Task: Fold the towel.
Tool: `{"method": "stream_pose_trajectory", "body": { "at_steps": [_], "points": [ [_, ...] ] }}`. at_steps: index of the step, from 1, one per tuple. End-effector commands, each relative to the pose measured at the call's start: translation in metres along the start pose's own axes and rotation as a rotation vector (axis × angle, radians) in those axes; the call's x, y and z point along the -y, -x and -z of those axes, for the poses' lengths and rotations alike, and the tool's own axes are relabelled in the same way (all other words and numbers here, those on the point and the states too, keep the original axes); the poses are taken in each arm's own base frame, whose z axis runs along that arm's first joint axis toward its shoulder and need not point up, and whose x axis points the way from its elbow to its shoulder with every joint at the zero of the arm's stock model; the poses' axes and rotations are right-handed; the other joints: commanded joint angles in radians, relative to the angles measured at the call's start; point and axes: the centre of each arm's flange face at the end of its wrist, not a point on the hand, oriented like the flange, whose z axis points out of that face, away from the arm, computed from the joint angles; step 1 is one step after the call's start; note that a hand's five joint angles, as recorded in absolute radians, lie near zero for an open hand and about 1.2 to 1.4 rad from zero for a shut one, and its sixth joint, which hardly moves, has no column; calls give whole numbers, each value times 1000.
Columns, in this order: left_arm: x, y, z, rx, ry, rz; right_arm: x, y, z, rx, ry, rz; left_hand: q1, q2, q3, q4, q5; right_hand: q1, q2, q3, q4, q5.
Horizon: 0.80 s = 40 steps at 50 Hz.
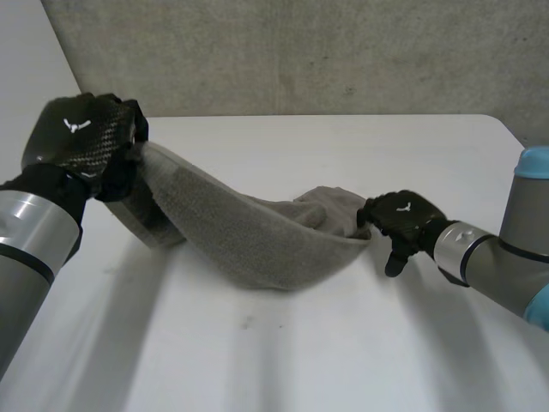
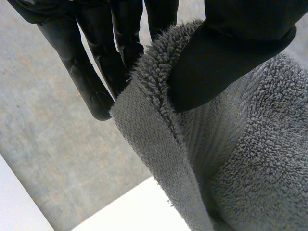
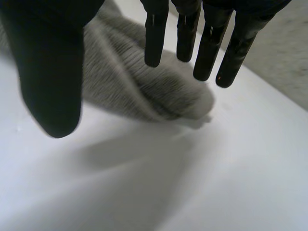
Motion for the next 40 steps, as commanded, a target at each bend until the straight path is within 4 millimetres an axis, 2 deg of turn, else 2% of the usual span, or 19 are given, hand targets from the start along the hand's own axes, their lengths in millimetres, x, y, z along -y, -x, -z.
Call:
{"method": "stream_pose_trajectory", "body": {
  "at_steps": [1, 6, 14, 23, 34, 37, 39, 40],
  "points": [
    [12, 2, -1, 7, -39, 3, -13, 14, -11, 127, -17, -10, 175, 180, 180, 179, 189, 176, 205, 181, 182, 197],
    [13, 2, -1, 7, -44, 4, -16, 16, -17, 131, -37, -40, 175, 180, 180, 179, 189, 194, 222, 199, 200, 215],
    [21, 4, 1, 11, -72, 4, -14, 9, -33, 93, -121, -215, 175, 180, 180, 179, 189, 188, 217, 193, 194, 209],
    [29, 6, 2, 20, -96, 5, -15, 4, -41, 80, -120, -232, 175, 180, 180, 179, 189, 194, 222, 199, 200, 215],
    [35, 7, 1, 24, -118, 8, -28, 21, -55, 122, -93, -236, 175, 180, 180, 179, 189, 279, 308, 284, 285, 300],
    [35, 7, 0, 24, -118, 11, -31, 20, -59, 115, -89, -241, 175, 180, 180, 179, 189, 358, 387, 363, 364, 380],
    [36, 8, 0, 24, -119, 17, -29, 20, -63, 96, -91, -253, 175, 180, 180, 179, 189, 665, 693, 670, 670, 686],
    [37, 8, 0, 24, -122, 27, -29, 20, -63, 96, -91, -254, 175, 180, 180, 179, 189, 667, 695, 672, 672, 688]
  ]
}}
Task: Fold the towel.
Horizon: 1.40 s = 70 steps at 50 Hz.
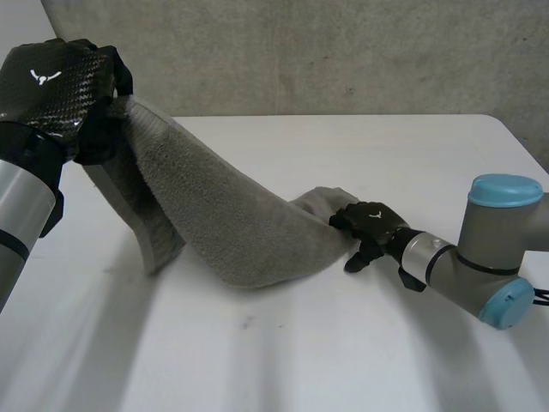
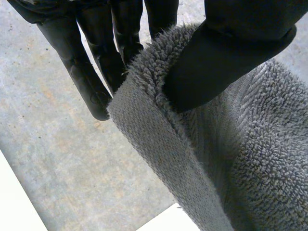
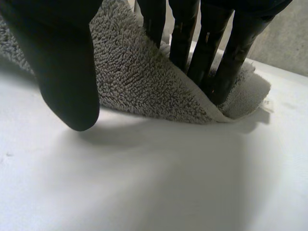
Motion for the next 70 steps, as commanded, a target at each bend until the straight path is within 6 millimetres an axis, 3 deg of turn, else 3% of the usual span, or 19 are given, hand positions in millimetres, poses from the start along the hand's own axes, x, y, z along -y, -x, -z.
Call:
{"method": "stream_pose_trajectory", "body": {
  "at_steps": [1, 5, 9, 10, 12, 13, 18, 23, 32, 40, 45, 51, 54, 56, 59, 61, 64, 66, 70],
  "points": [
    [2, 1, -2, 3, -10, 26, 0, -2, -10, -39, -8, -20, 175, 180, 180, 179, 189, 731, 743, 736, 736, 774],
    [4, 4, -4, 15, -14, 45, 13, -8, -9, -90, -38, -48, 175, 180, 180, 179, 189, 762, 775, 767, 768, 805],
    [9, 8, -9, 29, -33, 49, 78, -20, 15, -161, -188, -8, 175, 180, 180, 179, 189, 762, 775, 767, 768, 805],
    [9, 8, -9, 29, -33, 49, 79, -20, 15, -161, -189, -7, 175, 180, 180, 179, 189, 762, 775, 767, 768, 805],
    [10, 13, -12, 48, -39, 46, 132, -38, 47, -238, -318, 58, 175, 180, 180, 179, 189, 762, 775, 767, 768, 805],
    [10, 13, -12, 48, -39, 46, 132, -38, 47, -239, -319, 58, 175, 180, 180, 179, 189, 762, 775, 767, 768, 805],
    [11, 23, -18, 83, -46, 38, 215, -43, 121, -344, -467, 178, 175, 180, 180, 179, 189, 762, 775, 767, 768, 805],
    [7, 40, -26, 137, -36, 24, 240, -42, 162, -430, -413, 296, 175, 180, 180, 179, 189, 762, 775, 767, 768, 805],
    [-17, 43, -35, 141, 38, 20, 240, -24, 184, -464, -218, 503, 175, 180, 180, 179, 189, 762, 775, 767, 768, 805],
    [-77, 30, -49, 93, 228, 27, 177, -10, 124, -286, 15, 510, 175, 180, 180, 179, 189, 762, 775, 767, 768, 805],
    [-126, 19, -67, 58, 347, 31, 129, -27, 77, -283, 174, 561, 175, 180, 180, 179, 189, 762, 775, 767, 768, 805],
    [-142, 19, -94, 57, 341, 31, 124, -47, 41, -369, 124, 606, 175, 180, 180, 179, 189, 762, 775, 767, 768, 805],
    [-132, 24, -121, 79, 242, 32, 145, -63, 24, -471, -23, 663, 175, 180, 180, 179, 189, 762, 775, 767, 768, 805],
    [-120, 27, -135, 94, 153, 25, 185, -75, 18, -600, -263, 726, 175, 180, 180, 179, 189, 762, 775, 767, 768, 805],
    [-83, 39, -161, 145, -103, 18, 210, -77, 21, -663, -409, 738, 175, 180, 180, 179, 189, 762, 775, 767, 768, 805],
    [-36, 50, -175, 213, -397, 7, 257, -74, 43, -752, -699, 726, 175, 180, 180, 179, 189, 762, 775, 767, 768, 805],
    [-10, 56, -174, 250, -528, 7, 284, -66, 69, -782, -906, 701, 175, 180, 180, 179, 189, 762, 775, 767, 768, 805],
    [21, 64, -168, 301, -672, 15, 288, -61, 77, -774, -955, 691, 175, 180, 180, 179, 189, 762, 775, 767, 768, 805],
    [23, 65, -162, 302, -660, 20, 283, -56, 82, -751, -919, 670, 175, 180, 180, 179, 189, 762, 775, 767, 768, 805]
  ]
}}
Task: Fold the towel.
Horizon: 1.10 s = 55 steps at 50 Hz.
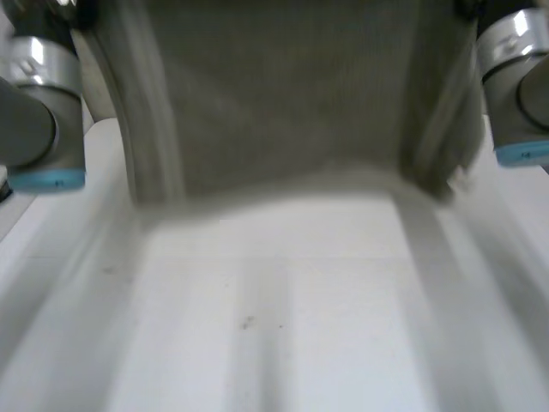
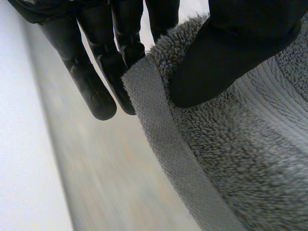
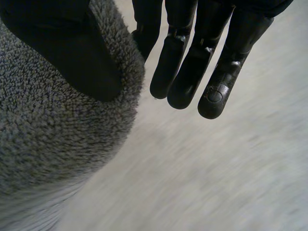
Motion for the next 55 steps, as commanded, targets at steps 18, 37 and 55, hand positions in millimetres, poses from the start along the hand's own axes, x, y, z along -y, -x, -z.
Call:
{"method": "stream_pose_trajectory", "body": {
  "at_steps": [18, 37, 55],
  "points": [
    [-85, 30, 146, 17, 542, -73, -63, 108, 184, 777, 616, -292, 175, 178, 179, 179, 185, 317, 215, 206, 198, 289],
    [-75, 29, 171, -6, 650, -67, -94, 98, 195, 648, 816, -548, 175, 178, 179, 179, 185, -316, -418, -427, -435, -344],
    [-72, 33, 172, 3, 658, -70, -120, 76, 202, 591, 909, -536, 175, 178, 179, 179, 185, -413, -515, -524, -532, -441]
  ]
}}
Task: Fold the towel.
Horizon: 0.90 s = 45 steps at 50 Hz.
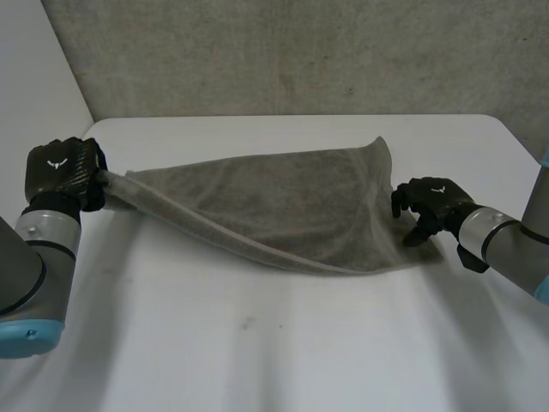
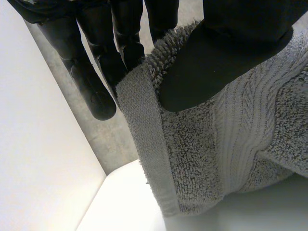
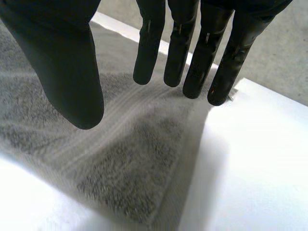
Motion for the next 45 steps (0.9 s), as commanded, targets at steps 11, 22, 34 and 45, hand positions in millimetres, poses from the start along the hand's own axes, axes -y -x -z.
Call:
{"method": "stream_pose_trajectory", "body": {
  "at_steps": [11, 22, 34, 45],
  "points": [
    [-3, 4, -1, 11, 11, -3, -21, -5, 9, 4, 84, 61, 175, 178, 179, 179, 184, 37, 20, 61, 64, 57],
    [-3, 8, -3, 23, 13, -4, -44, -20, 1, -13, 110, 186, 175, 178, 179, 179, 184, 16, 0, 40, 44, 36],
    [-3, 8, -3, 21, 13, -5, -43, -19, -4, 21, 68, 189, 175, 178, 179, 179, 184, 119, 103, 143, 146, 139],
    [-4, 8, -3, 23, 14, -6, -38, -15, -10, 30, 48, 205, 175, 178, 179, 179, 184, 122, 106, 146, 149, 142]
  ]
}}
